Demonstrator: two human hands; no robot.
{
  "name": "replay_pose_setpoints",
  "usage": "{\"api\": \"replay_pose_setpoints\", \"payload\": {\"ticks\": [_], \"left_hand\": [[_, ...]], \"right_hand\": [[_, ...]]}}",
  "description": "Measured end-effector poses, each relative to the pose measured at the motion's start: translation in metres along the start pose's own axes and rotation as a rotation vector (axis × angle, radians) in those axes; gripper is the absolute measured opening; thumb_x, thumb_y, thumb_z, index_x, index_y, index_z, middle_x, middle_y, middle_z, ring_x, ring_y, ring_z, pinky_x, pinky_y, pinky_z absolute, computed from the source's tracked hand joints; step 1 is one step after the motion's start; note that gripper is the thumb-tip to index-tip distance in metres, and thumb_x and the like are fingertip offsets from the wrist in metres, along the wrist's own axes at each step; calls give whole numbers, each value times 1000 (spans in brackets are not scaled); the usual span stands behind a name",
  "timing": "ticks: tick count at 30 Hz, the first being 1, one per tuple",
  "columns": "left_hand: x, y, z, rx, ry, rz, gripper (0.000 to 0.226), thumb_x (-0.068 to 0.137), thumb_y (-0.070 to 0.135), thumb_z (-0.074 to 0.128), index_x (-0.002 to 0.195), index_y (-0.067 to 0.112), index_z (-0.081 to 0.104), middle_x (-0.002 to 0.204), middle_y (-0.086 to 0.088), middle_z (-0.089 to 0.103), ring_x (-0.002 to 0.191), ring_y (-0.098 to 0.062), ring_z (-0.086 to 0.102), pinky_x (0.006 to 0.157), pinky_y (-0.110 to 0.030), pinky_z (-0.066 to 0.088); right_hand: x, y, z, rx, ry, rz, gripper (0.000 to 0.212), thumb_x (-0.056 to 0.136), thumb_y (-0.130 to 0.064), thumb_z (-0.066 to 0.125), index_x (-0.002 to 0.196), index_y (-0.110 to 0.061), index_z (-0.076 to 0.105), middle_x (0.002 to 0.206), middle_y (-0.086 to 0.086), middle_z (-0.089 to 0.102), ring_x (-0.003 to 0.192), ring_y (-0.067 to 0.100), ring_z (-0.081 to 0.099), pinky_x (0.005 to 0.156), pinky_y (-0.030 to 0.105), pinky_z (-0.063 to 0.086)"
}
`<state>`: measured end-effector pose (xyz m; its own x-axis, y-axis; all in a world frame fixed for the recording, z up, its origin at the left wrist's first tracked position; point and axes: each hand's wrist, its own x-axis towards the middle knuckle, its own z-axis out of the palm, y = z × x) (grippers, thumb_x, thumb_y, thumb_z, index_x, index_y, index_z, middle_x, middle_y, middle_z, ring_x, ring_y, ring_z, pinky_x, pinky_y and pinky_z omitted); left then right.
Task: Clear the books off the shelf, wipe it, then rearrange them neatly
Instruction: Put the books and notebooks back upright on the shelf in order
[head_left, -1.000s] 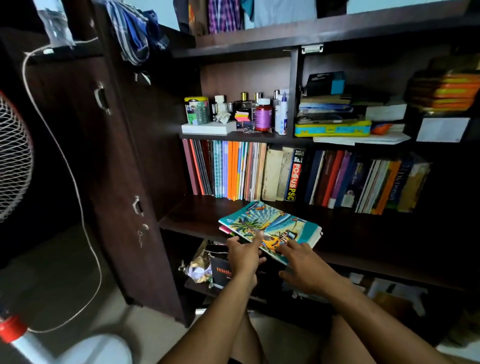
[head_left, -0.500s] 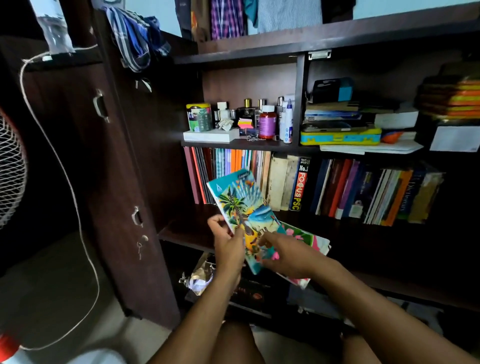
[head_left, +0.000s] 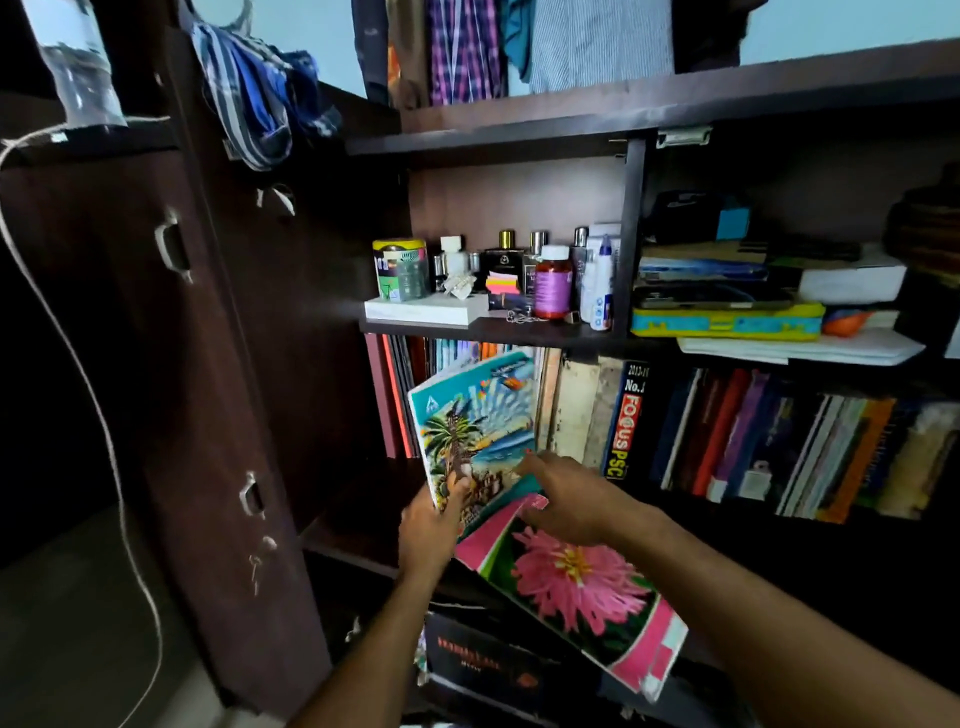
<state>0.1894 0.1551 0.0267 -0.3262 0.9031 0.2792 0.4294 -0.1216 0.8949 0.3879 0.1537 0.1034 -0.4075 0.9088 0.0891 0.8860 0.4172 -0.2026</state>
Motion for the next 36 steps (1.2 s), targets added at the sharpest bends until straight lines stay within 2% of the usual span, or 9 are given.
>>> {"api": "replay_pose_setpoints", "payload": {"ticks": [4,7,9,13,18,23,28,32,36], "left_hand": [[5,-7,7,-95,74,-39,42,100,46,58,121,11,68,102,2,67,106,-26,66,80,-28,42],[4,-12,7,6,6,-19,38,99,42,61,121,12,68,100,1,67,100,-23,66,78,-27,42],[4,-12,7,75,-55,-9,37,97,37,66,123,10,66,99,0,64,97,-18,59,78,-24,39],[10,-17,11,97,-28,-44,36,101,31,62,128,8,63,98,3,55,116,-29,56,81,-23,35],[10,-21,16,127,7,9,32,102,27,59,130,11,64,95,9,51,96,-12,47,78,-18,31],[13,-25,15,56,46,-33,35,99,33,64,128,14,65,99,9,57,116,-26,59,93,-31,46],[15,-25,14,29,58,-18,31,97,34,67,125,22,66,104,13,68,105,-15,65,88,-31,50],[15,-27,15,14,67,-44,25,97,32,68,121,25,68,104,17,70,100,-11,67,80,-28,48],[17,-31,18,21,60,-49,18,97,34,67,114,31,66,101,19,68,94,-2,65,73,-23,45]], "right_hand": [[34,2,30,11,-73,17,63,91,-36,60,148,-27,34,151,5,38,136,31,41,109,47,40],[56,1,49,39,-74,44,64,93,-34,61,150,-23,33,149,8,38,133,32,41,106,46,43],[72,1,56,96,2,38,53,93,-29,61,142,-19,42,141,10,42,128,34,45,101,47,46],[96,2,68,376,204,73,24,96,-22,58,118,-15,53,118,7,53,107,29,59,86,42,50],[112,-13,70,872,459,270,43,96,-21,62,136,-26,47,121,0,67,104,19,64,84,29,48],[114,-21,101,808,520,224,67,100,-27,55,159,-30,25,159,1,33,138,23,43,108,39,44],[117,-17,105,817,548,202,83,96,-35,60,162,-28,10,163,-4,19,142,23,38,108,44,45],[115,-22,103,850,504,113,98,94,-29,64,162,-29,-8,170,-10,-2,155,14,10,124,41,22],[116,-16,99,994,430,85,99,92,-30,64,159,-42,-9,169,-15,1,152,12,15,120,43,23]]}}
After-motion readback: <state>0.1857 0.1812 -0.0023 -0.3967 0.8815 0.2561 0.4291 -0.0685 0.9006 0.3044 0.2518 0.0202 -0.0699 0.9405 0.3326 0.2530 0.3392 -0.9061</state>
